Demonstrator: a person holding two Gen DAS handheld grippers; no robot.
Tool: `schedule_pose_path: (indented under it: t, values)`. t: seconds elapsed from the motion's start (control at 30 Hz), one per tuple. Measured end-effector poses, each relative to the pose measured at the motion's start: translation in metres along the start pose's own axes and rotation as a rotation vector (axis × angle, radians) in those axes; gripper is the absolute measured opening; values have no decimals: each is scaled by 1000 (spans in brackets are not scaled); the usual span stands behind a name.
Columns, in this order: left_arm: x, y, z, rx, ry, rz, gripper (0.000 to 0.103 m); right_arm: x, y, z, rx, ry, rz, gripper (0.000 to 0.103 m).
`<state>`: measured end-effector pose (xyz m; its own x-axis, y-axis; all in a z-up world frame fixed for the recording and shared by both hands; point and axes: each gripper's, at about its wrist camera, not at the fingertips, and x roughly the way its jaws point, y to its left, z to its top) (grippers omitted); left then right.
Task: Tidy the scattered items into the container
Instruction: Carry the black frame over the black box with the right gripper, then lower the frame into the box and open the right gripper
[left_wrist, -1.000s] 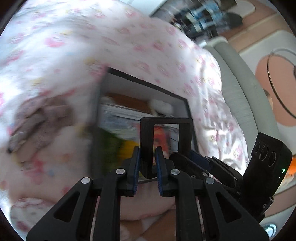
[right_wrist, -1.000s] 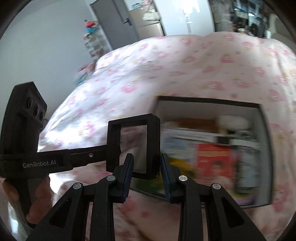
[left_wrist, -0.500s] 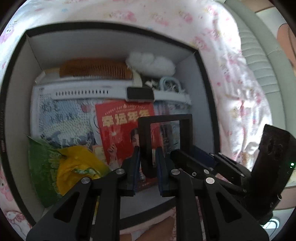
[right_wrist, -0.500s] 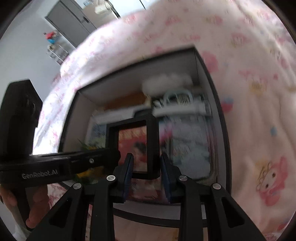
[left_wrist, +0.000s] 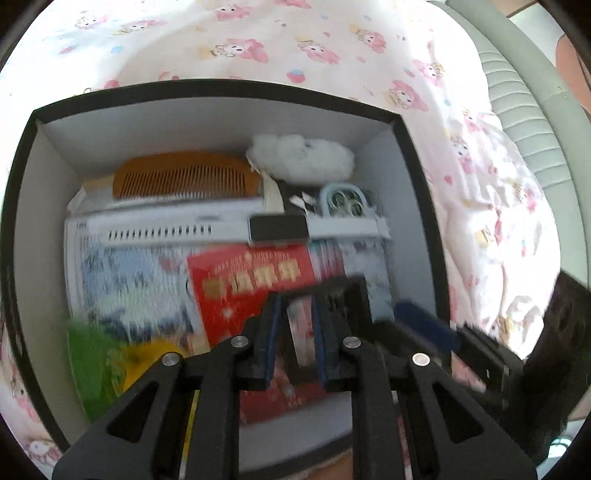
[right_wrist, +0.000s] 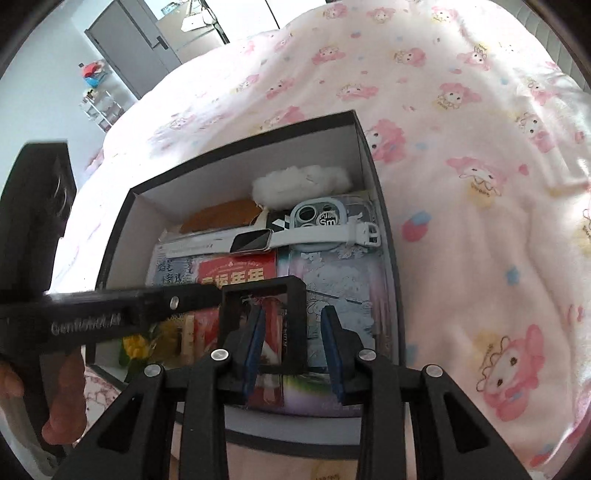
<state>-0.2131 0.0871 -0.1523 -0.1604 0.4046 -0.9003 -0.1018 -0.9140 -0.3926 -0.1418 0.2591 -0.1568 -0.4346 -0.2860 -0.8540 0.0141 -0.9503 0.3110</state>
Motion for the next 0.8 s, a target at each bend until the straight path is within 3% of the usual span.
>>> schedule_pose_path:
  t: [0.2, 0.37, 0.67, 0.8]
  values:
    - [22, -1, 6, -3, 42, 4, 15, 4, 6, 0, -29, 2, -25, 27]
    - [22, -7, -17, 31, 100, -17, 15, 0, 2, -1, -11, -4, -20, 27]
    - [-19, 15, -39, -13, 12, -51, 15, -1, 16, -6, -56, -4, -19, 27]
    - [-50, 12, -64, 52, -77, 11, 18, -6, 15, -5, -48, -9, -53, 27]
